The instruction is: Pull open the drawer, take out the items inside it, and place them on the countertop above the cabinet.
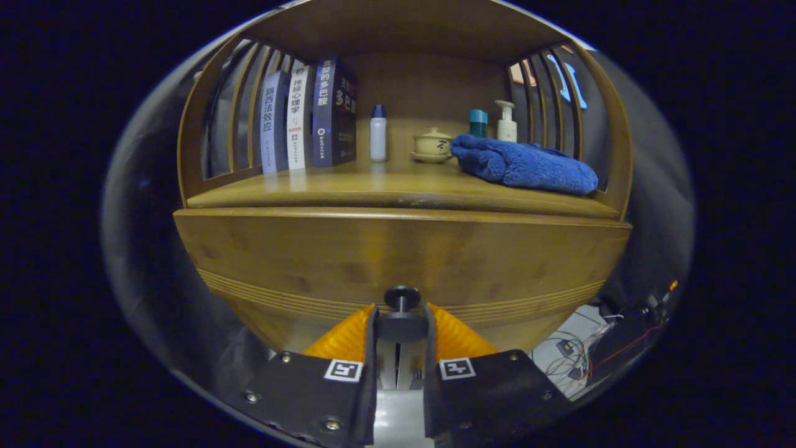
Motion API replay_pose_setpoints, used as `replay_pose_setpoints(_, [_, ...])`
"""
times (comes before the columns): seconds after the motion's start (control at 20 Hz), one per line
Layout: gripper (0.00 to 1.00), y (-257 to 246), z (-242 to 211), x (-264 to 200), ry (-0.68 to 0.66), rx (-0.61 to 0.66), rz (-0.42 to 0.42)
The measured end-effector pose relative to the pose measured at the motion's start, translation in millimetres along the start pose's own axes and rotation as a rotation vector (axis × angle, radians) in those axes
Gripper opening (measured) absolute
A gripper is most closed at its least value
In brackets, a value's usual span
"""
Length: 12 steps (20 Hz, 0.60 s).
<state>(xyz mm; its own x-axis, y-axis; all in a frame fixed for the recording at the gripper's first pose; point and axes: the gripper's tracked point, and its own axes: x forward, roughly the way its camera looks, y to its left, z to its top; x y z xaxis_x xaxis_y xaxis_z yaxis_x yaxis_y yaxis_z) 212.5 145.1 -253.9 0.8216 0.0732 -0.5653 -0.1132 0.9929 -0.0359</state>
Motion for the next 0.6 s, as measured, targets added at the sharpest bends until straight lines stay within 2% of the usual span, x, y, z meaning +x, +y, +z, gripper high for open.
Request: replay_pose_setpoints(0.6, [0.31, -3, -44, -104, 0.05, 0.003, -0.054])
